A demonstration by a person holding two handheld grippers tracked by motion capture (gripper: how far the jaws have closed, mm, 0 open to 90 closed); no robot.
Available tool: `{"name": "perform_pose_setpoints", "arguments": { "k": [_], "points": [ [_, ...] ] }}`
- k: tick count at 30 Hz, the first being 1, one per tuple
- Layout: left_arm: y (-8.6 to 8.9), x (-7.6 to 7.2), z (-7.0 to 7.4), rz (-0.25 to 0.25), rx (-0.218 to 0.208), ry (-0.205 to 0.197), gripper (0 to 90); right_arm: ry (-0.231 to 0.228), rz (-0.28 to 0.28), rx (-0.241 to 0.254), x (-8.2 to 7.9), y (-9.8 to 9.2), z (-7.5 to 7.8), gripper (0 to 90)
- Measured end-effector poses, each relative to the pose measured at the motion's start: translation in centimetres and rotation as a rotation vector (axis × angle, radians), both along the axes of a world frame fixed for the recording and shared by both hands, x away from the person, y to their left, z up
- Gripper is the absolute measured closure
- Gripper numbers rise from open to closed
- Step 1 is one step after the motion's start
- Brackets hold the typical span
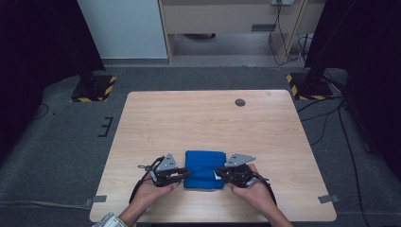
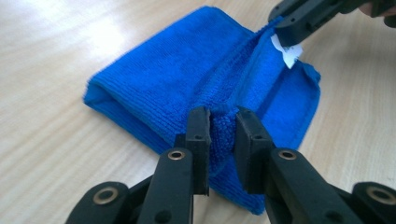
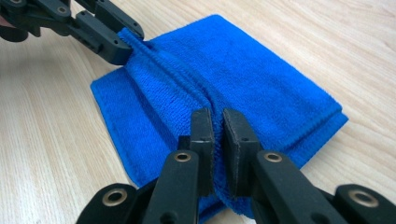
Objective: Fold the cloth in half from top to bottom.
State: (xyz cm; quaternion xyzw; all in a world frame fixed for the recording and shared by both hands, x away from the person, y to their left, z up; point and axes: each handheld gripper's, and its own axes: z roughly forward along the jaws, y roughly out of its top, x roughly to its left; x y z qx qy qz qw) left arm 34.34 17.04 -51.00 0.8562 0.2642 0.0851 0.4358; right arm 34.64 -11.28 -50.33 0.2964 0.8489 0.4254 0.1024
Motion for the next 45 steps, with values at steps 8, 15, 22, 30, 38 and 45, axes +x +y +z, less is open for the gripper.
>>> {"name": "perform_pose_setpoints", "arguments": {
  "k": [8, 15, 22, 30, 38, 45],
  "points": [
    [0.0, -0.2, -0.3, -0.001, 0.022, -0.010, 71.2, 0.012, 0.003, -0.013, -0.8, -0.2, -0.8, 81.6],
    [0.4, -0.9, -0.5, -0.014, 0.022, -0.002, 60.9, 0.028, 0.004, -0.018, -1.3, -0.4, -0.9, 74.0],
    [0.9, -1.7, -0.3, -0.027, 0.004, -0.004, 55.2, 0.053, 0.025, -0.027, -2.2, -0.7, -1.1, 70.6],
    [1.9, -2.0, 1.1, 0.020, -0.072, -0.045, 54.1, 0.077, 0.036, -0.040, -3.0, -1.1, -1.3, 65.0],
    [0.4, 0.5, 0.9, 0.062, -0.048, -0.059, 53.1, 0.061, 0.035, -0.019, -3.2, -0.9, -0.1, 56.3],
    [0.1, -0.9, -0.2, 0.010, 0.070, -0.049, 48.9, 0.030, -0.017, -0.010, -2.3, -1.3, 0.4, 43.5]
  ]
}}
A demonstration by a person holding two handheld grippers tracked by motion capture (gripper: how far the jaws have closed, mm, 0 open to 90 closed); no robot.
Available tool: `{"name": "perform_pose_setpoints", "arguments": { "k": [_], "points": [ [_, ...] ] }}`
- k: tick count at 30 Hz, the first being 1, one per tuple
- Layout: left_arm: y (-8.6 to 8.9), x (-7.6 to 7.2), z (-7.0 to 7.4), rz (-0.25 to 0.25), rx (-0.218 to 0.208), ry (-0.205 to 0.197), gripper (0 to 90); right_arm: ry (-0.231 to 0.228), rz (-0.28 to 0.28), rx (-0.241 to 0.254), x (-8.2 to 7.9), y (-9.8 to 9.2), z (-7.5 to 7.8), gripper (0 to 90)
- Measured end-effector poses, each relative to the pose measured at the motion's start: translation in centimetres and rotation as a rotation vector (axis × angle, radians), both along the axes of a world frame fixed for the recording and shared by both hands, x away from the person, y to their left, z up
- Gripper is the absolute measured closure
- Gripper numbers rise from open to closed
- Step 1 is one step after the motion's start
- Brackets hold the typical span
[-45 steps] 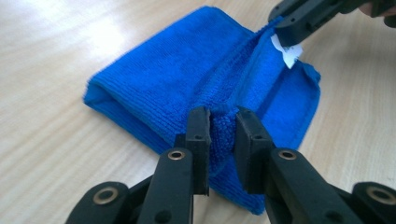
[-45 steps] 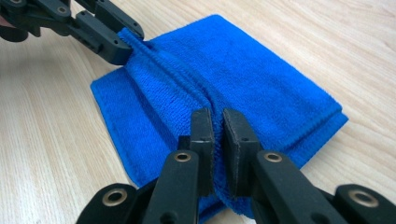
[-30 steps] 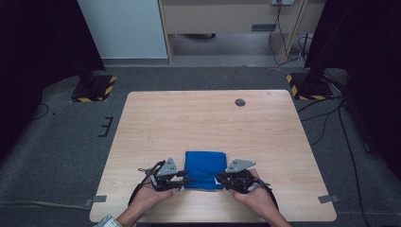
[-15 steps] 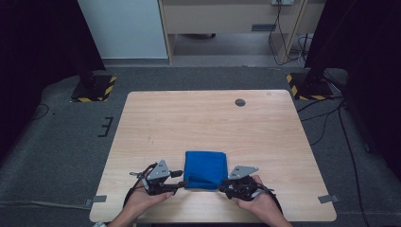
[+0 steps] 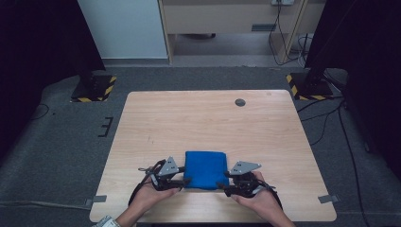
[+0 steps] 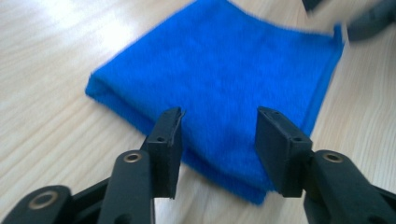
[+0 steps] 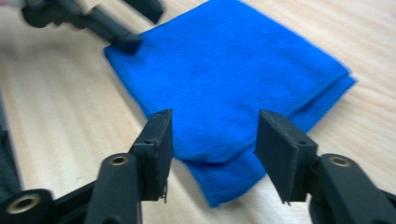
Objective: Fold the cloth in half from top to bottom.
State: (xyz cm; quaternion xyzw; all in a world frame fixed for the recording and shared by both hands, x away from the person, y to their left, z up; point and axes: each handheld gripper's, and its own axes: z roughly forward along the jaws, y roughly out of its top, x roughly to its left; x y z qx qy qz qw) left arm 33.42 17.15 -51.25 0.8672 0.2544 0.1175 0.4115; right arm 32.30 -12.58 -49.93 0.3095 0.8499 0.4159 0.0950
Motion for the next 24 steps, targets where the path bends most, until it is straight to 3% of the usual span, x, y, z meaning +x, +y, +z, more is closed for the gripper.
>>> {"name": "perform_pose_setpoints", "arguments": {
  "k": [6, 10, 17, 24],
  "points": [
    [0.4, 0.9, 1.1, 0.062, -0.064, -0.014, 32.3, -0.020, -0.098, 0.023, 1.6, -0.8, 0.3, 23.9],
    [0.5, 1.8, 1.8, 0.095, -0.073, -0.024, 23.3, -0.035, -0.158, 0.029, 3.1, -1.4, 0.7, 15.1],
    [0.9, 3.3, 2.0, 0.135, -0.041, 0.009, 11.0, -0.033, -0.204, 0.050, 5.0, -1.9, 1.3, 10.3],
    [2.0, 4.5, 2.7, 0.180, -0.051, 0.016, 6.2, -0.049, -0.212, 0.053, 5.9, -2.2, 2.0, 9.1]
  ]
}}
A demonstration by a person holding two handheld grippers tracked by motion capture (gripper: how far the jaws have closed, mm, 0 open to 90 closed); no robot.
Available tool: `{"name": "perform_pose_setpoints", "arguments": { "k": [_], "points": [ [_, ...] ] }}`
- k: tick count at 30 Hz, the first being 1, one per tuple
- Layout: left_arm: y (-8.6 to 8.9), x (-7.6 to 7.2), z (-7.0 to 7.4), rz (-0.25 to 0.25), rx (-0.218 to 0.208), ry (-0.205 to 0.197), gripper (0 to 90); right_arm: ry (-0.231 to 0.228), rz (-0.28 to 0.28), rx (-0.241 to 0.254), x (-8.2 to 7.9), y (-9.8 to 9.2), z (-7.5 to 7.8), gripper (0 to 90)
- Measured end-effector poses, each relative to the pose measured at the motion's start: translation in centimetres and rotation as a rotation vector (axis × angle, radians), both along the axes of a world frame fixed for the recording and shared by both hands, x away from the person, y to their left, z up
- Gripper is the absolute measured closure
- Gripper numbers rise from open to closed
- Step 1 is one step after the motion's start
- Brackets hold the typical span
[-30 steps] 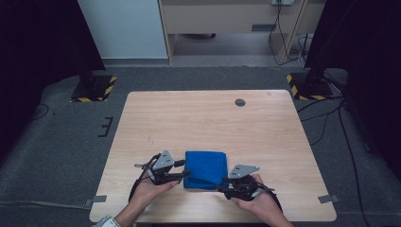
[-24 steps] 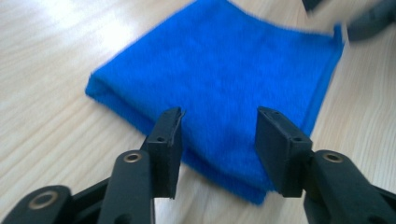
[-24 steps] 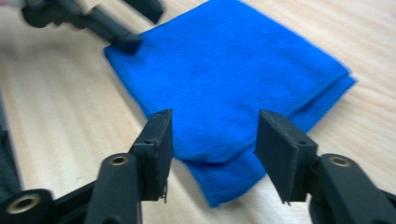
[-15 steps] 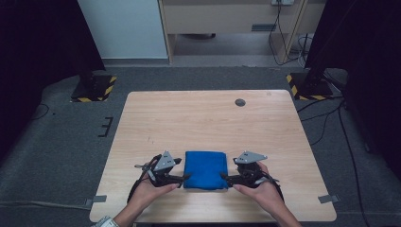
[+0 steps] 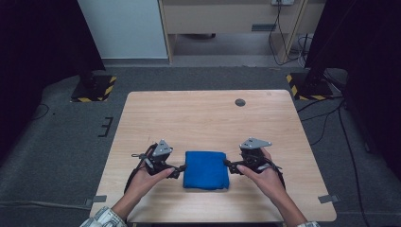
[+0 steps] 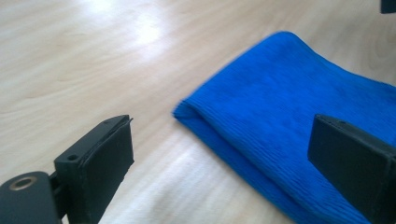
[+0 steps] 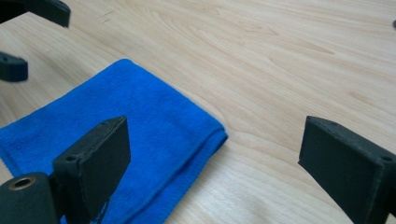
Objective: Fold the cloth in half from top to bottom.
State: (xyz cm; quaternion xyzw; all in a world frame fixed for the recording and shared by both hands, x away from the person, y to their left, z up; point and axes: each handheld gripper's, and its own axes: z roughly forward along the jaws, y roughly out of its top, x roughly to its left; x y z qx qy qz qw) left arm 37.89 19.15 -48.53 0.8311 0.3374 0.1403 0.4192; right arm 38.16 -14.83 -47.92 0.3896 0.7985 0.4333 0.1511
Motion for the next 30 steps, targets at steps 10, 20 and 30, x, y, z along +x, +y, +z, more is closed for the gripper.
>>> {"name": "perform_pose_setpoints", "arguments": {
  "k": [10, 20, 30],
  "points": [
    [4.6, 1.8, 1.4, 0.125, -0.014, -0.009, 6.0, -0.006, -0.089, 0.017, 1.2, -3.6, 0.3, 9.2],
    [7.1, 2.2, 1.4, 0.160, 0.009, -0.005, 5.6, 0.003, -0.169, 0.013, 2.0, -7.0, 0.1, 9.1],
    [8.8, 2.6, -0.4, 0.191, 0.043, 0.041, 5.5, 0.029, -0.220, 0.002, 2.4, -9.5, -1.1, 9.1]
  ]
}}
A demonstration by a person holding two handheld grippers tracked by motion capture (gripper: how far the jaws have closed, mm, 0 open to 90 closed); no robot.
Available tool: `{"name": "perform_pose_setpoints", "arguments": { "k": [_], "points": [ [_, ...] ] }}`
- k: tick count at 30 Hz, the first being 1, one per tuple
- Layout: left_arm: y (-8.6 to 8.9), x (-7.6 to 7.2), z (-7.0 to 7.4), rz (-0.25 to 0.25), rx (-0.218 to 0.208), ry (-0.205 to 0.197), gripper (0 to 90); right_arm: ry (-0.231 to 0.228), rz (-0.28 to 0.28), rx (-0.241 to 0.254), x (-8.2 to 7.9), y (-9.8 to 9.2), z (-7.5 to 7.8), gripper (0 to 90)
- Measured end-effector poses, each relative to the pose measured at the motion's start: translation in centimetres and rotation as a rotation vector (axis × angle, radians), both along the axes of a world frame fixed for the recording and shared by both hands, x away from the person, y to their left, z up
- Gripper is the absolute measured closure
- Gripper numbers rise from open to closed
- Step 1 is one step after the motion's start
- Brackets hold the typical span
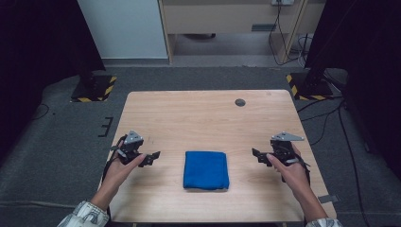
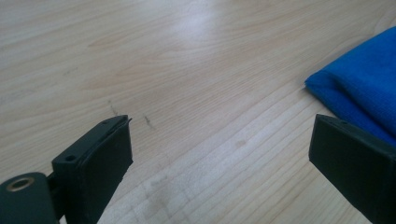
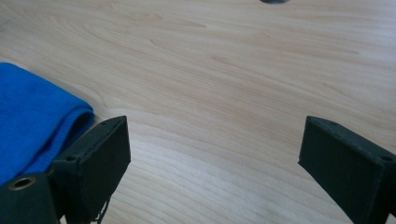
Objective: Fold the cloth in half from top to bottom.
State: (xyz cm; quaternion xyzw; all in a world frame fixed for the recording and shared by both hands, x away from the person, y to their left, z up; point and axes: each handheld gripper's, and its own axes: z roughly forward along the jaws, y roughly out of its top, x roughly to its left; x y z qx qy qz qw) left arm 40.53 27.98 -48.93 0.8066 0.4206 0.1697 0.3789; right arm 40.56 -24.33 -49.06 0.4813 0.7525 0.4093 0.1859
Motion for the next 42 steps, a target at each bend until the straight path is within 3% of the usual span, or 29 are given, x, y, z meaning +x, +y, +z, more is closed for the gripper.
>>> {"name": "perform_pose_setpoints", "arguments": {
  "k": [8, 11, 14, 23, 25, 27, 30, 36, 38, 42],
  "points": [
    [0.7, 0.2, -1.4, 0.011, 0.039, 0.039, 5.4, 0.083, 0.029, -0.011, -0.4, -1.3, -2.1, 9.8],
    [0.7, 0.5, -1.9, 0.010, 0.057, 0.052, 5.4, 0.091, 0.027, -0.025, -0.3, -1.8, -2.8, 9.3],
    [0.4, 1.1, -2.5, 0.018, 0.069, 0.062, 5.4, 0.097, -0.007, -0.034, 0.2, -2.6, -3.3, 9.5],
    [-0.4, 2.9, -3.6, 0.074, 0.079, 0.050, 6.5, 0.081, -0.192, -0.090, 2.1, -5.1, -4.5, 13.5],
    [-0.6, 3.1, -3.9, 0.086, 0.093, 0.053, 6.4, 0.066, -0.206, -0.093, 2.3, -5.4, -4.7, 13.4],
    [-0.9, 3.3, -4.4, 0.091, 0.101, 0.062, 6.3, 0.069, -0.212, -0.093, 2.5, -5.3, -4.7, 12.3],
    [-1.1, 3.4, -4.6, 0.104, 0.091, 0.051, 4.1, 0.071, -0.192, -0.155, 2.7, -4.6, -4.9, 6.2],
    [-1.3, 3.3, -4.8, 0.097, 0.083, 0.035, 2.3, 0.081, -0.142, -0.158, 2.6, -3.6, -4.9, 3.5],
    [-1.4, 3.3, -4.8, 0.109, 0.085, 0.039, 1.3, 0.085, -0.159, -0.162, 2.6, -3.4, -4.9, 1.8],
    [-1.6, 3.4, -4.8, 0.126, 0.087, 0.042, 0.0, 0.093, -0.258, -0.155, 1.9, -2.7, -4.9, 0.9]
  ]
}}
